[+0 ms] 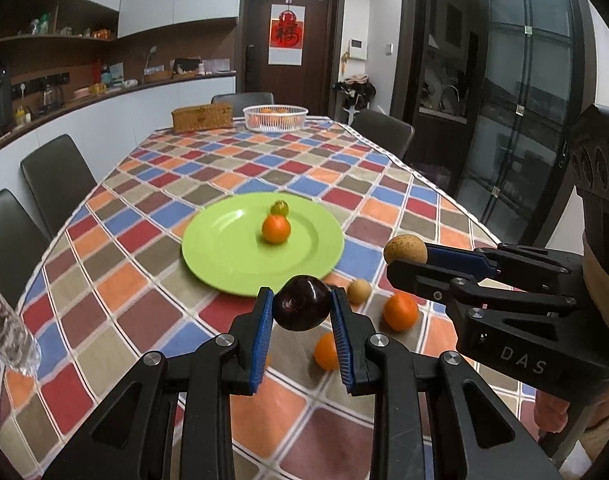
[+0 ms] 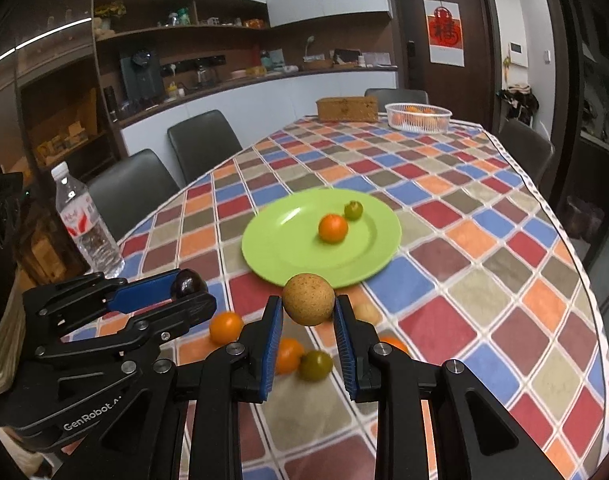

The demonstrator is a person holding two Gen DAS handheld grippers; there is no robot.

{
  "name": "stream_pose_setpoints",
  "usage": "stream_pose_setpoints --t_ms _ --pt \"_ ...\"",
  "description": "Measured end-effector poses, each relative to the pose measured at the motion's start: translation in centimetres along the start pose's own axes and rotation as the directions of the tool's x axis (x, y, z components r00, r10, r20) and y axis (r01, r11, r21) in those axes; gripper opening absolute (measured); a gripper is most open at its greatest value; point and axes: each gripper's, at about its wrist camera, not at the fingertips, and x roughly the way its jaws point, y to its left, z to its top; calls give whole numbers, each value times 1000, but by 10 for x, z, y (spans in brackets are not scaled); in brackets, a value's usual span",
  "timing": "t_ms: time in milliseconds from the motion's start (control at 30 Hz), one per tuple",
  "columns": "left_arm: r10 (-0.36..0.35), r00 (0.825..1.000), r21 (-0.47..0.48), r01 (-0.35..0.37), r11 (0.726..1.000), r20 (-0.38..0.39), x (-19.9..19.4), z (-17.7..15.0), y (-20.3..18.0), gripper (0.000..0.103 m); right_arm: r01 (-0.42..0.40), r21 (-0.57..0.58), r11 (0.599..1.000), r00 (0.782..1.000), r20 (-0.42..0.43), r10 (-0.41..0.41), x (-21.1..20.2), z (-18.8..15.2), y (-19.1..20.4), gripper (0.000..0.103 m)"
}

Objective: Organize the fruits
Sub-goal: 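Lower the plum onto the green plate while the right tool places the brown fruit beside it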

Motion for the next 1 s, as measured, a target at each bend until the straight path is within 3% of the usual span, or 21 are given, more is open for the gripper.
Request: stream_pose_setpoints --t_ms 400,633,833,1000 --pt "3 1000 16 -3 1000 6 31 42 25 29 -13 -39 999 1000 -9 12 29 44 1 27" --pt "-6 1000 19 7 1000 -30 59 58 41 29 -11 -46 999 997 -77 7 66 67 -6 27" --pt "-30 995 7 31 999 -97 92 64 53 29 -19 -18 1000 987 -159 16 100 76 -16 27" --pt "-53 978 -33 47 998 -200 129 63 65 29 -40 42 998 969 -244 49 130 76 -26 27"
